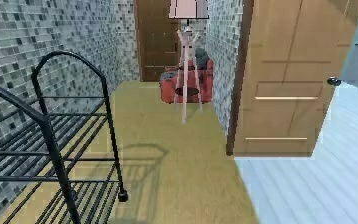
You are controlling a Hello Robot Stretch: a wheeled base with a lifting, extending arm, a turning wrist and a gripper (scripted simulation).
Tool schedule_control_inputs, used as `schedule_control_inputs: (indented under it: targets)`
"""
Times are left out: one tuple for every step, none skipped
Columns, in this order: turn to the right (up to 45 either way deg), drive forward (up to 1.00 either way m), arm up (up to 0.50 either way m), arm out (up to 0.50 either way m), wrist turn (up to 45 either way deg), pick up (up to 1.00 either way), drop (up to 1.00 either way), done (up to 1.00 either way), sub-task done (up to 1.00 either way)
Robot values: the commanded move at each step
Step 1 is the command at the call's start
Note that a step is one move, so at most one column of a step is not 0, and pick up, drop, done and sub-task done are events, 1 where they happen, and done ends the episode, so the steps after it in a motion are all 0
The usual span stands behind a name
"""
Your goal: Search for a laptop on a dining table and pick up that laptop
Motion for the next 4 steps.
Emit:
schedule_control_inputs:
  targets:
    - [-45.0,0.00,0.00,0.00,0.0,0.00,0.00,0.00,0.00]
    - [-36.0,0.00,0.00,0.00,0.0,0.00,0.00,0.00,0.00]
    - [0.0,0.05,0.00,0.00,0.0,0.00,0.00,0.00,0.00]
    - [-36.0,0.00,0.00,0.00,0.0,0.00,0.00,0.00,0.00]
